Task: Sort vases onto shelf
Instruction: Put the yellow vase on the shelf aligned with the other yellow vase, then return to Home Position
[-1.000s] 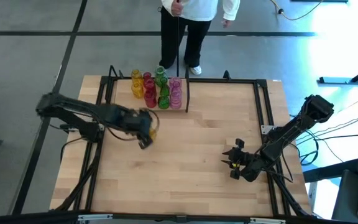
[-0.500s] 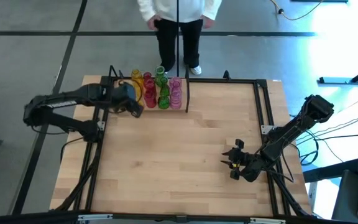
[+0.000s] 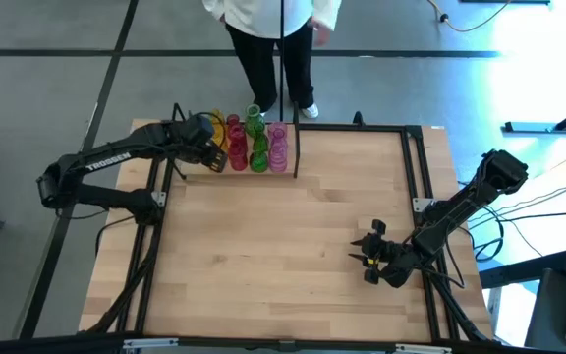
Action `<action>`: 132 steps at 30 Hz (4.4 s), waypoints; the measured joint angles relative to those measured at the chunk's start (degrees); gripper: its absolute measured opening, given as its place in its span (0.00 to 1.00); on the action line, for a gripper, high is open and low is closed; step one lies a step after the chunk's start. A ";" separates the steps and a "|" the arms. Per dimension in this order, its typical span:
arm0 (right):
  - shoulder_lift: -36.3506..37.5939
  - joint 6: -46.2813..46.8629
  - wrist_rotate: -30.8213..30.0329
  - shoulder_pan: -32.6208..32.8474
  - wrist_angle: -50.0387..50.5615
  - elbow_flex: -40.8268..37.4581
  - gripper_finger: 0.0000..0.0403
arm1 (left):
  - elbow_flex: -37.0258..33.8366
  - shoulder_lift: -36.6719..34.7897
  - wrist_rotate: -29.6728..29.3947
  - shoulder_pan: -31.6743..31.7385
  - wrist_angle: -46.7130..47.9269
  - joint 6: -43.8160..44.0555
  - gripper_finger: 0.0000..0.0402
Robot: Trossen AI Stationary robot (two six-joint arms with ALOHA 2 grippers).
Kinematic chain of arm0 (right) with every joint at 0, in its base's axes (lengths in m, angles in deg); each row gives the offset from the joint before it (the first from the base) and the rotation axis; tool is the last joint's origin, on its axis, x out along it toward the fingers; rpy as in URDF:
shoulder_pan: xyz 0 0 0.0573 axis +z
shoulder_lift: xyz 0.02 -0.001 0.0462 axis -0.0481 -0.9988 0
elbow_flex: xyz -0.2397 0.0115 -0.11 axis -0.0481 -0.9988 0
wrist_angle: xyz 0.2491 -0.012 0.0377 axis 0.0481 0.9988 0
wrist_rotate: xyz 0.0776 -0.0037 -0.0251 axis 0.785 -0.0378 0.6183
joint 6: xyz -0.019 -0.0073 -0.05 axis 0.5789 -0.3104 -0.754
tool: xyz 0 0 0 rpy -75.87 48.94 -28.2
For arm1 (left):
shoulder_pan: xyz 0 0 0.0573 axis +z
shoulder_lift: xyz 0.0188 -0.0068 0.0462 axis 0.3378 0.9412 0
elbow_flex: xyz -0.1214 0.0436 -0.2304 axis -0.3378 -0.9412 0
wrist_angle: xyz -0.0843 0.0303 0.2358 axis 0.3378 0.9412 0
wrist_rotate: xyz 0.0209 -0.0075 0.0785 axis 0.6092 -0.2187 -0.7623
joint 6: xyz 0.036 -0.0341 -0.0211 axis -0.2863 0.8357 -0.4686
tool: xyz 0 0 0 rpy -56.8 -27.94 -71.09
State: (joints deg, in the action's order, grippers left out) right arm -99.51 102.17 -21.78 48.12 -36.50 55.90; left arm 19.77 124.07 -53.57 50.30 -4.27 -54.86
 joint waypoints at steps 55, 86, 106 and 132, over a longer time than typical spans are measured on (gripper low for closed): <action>0.00 -0.04 -1.33 0.00 -0.19 0.00 0.35 | -0.73 -3.26 -0.26 1.54 -8.59 -7.58 0.31; 0.02 -1.51 -2.88 -0.01 -0.11 0.00 0.35 | -16.94 -3.21 -13.28 -20.89 -14.00 17.20 0.31; 0.02 -2.91 -3.41 0.00 -0.11 0.00 0.35 | -19.35 -3.21 -20.53 -17.76 -16.26 16.64 0.31; 9.79 -19.86 3.18 -0.11 -6.85 0.00 0.19 | -25.72 -27.30 -10.89 -34.41 -36.55 -16.35 0.01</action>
State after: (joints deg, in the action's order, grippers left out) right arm -89.72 82.32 -18.60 48.02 -43.36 55.90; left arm -5.94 96.77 -64.45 15.89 -40.82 -71.22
